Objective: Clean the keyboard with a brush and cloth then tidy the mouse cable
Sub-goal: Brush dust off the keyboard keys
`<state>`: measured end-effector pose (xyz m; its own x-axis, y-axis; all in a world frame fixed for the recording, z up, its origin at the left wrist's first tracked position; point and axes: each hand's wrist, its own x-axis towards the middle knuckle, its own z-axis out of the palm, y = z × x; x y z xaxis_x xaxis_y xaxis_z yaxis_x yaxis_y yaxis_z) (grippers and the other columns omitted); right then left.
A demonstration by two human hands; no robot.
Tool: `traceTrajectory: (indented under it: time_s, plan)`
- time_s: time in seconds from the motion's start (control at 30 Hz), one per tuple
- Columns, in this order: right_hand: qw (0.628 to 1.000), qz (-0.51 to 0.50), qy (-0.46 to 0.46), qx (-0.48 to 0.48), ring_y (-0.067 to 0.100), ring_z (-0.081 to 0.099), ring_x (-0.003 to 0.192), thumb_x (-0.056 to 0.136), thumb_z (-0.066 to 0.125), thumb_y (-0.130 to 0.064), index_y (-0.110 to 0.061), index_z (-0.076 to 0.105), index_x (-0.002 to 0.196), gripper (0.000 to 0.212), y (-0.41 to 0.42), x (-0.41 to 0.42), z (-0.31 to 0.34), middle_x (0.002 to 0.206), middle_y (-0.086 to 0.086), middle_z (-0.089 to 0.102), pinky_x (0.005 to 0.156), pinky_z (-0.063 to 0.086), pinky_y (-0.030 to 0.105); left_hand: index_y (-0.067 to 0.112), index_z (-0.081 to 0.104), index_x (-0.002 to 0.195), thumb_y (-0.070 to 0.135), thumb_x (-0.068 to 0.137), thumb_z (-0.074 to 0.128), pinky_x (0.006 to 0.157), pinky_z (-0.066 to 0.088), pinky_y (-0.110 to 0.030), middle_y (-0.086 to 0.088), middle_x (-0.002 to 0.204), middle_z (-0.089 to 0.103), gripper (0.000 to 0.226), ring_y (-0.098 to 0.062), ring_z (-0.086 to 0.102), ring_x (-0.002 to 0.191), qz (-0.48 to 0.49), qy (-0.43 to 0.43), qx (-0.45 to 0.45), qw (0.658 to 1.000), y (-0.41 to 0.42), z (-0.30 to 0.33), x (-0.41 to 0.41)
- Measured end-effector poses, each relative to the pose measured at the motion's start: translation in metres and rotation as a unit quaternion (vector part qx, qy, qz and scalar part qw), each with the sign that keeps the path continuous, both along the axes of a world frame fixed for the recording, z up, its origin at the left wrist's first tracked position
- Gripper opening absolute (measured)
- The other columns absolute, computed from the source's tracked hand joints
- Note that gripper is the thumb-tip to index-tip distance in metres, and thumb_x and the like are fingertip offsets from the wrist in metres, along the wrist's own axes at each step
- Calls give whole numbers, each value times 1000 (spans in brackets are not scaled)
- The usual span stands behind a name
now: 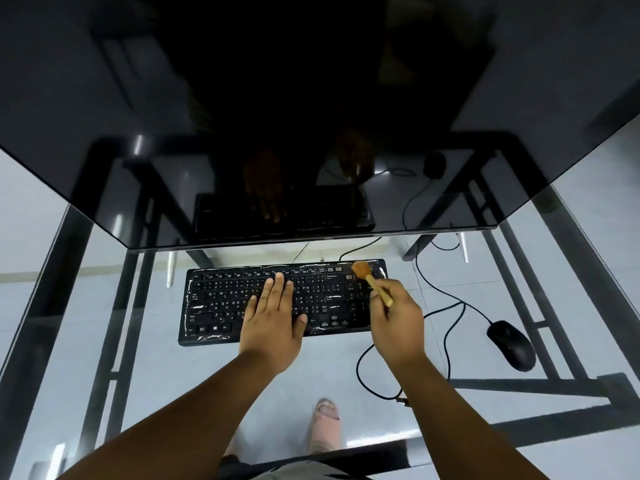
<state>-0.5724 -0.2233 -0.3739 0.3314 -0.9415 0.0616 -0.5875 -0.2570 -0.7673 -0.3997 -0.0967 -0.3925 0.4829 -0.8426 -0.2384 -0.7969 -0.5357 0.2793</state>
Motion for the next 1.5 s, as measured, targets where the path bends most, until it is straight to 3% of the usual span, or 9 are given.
traceTrajectory:
  time_s: [0.37, 0.5, 0.63, 0.77, 0.9, 1.03, 1.13, 1.33, 1.5]
  plan:
    - [1000, -3, -12, 10, 15, 54, 64, 94, 53, -21, -23, 61, 105, 14, -4, -19, 6, 75, -6, 63, 60, 43, 27, 18, 6, 154, 48, 99, 26, 119, -3, -38, 3, 161, -9, 66, -15, -10, 148, 48, 2, -8, 999, -6, -2, -11]
    - [994, 109, -1, 25, 12, 54, 62, 93, 55, -19, -24, 64, 105, 16, -1, -24, 11, 75, -9, 64, 56, 40, 25, 18, 7, 154, 48, 98, 27, 119, -2, -38, 3, 162, -8, 66, -16, -10, 148, 58, 5, -11, 998, -7, -3, -13]
    - [997, 36, 37, -54, 18, 57, 76, 91, 47, -27, -17, 62, 110, 27, -1, -29, 9, 89, -3, 67, 65, 44, 26, 18, 8, 154, 48, 99, 26, 120, -1, -38, 3, 162, -8, 65, -15, -10, 148, 49, 12, -11, 999, -4, -1, -13]
    - [991, 131, 34, -12, 14, 56, 69, 93, 54, -20, -21, 63, 114, 23, 9, -25, 9, 87, -5, 67, 61, 45, 26, 18, 9, 154, 47, 99, 28, 119, -2, -37, 3, 162, -4, 65, -14, -8, 148, 43, 25, -18, 999, 2, 1, -12]
    - [998, 22, 49, -38, 21, 60, 74, 94, 54, -17, -18, 63, 114, 22, 6, -22, 10, 87, 0, 68, 64, 49, 30, 18, 8, 154, 47, 99, 28, 119, -2, -36, 3, 162, -3, 65, -14, -6, 149, 45, 36, -26, 998, 13, 4, -7]
    - [994, 107, 23, 4, 10, 56, 62, 94, 56, -17, -24, 64, 116, 25, 19, -6, 17, 81, -6, 67, 55, 42, 20, 19, 8, 154, 47, 99, 28, 119, -2, -37, 4, 162, -1, 65, -14, -6, 149, 43, 33, -28, 998, 30, 6, 9]
    - [997, -1, 65, -33, 20, 59, 67, 93, 54, -20, -19, 64, 114, 23, 24, 6, 15, 83, 0, 69, 60, 41, 25, 18, 10, 154, 47, 99, 30, 119, -1, -37, 3, 162, 1, 65, -15, -4, 149, 49, 32, -42, 997, 45, 9, 27]
    - [990, 80, -109, 31, 18, 56, 59, 95, 58, -11, -21, 63, 126, 33, 67, 67, 26, 79, 0, 69, 56, 48, 24, 15, 5, 154, 50, 95, 37, 120, 3, -36, 0, 162, -2, 75, -16, -5, 149, 73, 15, -50, 996, 80, 10, 65]
    - [979, 103, -147, 99, 13, 58, 59, 90, 67, -13, -27, 69, 104, 21, 107, 125, 22, 73, -3, 70, 56, 47, 21, 14, 3, 153, 65, 88, 38, 121, 8, -40, -2, 162, 0, 91, -17, -2, 149, 103, 17, -42, 994, 117, 9, 100]
